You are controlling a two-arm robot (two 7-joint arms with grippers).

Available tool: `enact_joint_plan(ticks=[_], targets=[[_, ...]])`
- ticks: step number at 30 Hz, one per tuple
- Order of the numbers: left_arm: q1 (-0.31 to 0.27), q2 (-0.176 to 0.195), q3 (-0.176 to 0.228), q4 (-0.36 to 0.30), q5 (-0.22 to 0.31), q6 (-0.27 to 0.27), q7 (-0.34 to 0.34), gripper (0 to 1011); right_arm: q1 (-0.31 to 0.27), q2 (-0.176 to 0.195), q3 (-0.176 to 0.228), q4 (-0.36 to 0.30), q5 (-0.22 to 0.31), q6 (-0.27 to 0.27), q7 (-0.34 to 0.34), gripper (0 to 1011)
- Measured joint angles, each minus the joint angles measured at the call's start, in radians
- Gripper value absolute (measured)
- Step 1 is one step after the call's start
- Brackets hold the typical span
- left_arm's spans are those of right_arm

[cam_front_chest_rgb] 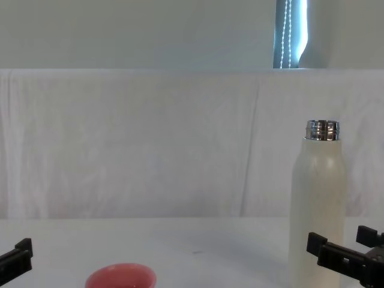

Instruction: Grasp the thermos with one hand and pour water into the cup lid.

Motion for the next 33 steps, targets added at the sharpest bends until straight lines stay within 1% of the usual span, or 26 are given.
enact_joint_plan(ticks=[33], targets=[[0.000, 0.000, 0.000, 0.000, 0.000, 0.000, 0.000, 1001, 0.000, 0.000, 0.000, 0.000, 0.000, 0.000, 0.000, 1001]])
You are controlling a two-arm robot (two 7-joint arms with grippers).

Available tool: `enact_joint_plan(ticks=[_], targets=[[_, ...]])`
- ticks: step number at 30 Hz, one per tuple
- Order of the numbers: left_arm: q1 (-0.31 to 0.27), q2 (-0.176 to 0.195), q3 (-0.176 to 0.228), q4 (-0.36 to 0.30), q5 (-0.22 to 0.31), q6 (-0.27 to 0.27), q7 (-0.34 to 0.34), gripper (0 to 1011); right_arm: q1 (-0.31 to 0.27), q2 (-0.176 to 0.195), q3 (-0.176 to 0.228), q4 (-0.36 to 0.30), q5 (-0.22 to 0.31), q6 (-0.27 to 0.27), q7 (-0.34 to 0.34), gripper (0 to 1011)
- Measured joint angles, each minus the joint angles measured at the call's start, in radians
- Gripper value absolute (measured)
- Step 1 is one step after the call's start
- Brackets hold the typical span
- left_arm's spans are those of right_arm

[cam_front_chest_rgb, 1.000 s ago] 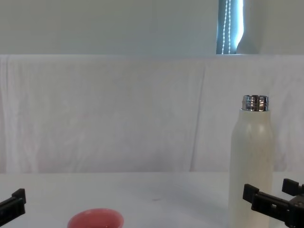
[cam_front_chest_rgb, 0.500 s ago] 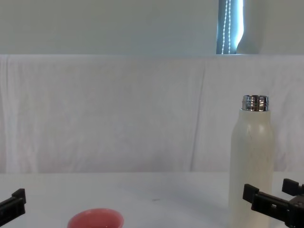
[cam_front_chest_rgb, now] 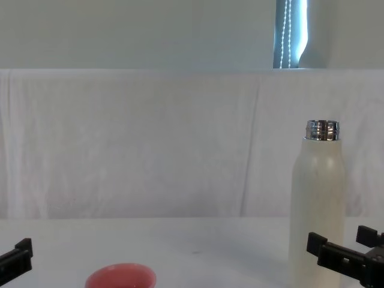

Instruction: Grasp the thermos with one hand and pour water into the cup lid.

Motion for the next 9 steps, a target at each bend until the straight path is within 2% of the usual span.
enact_joint_plan(ticks=[9], targets=[[0.000, 0.000, 0.000, 0.000, 0.000, 0.000, 0.000, 1001, 0.000, 0.000, 0.000, 0.000, 0.000, 0.000, 0.000, 1001]])
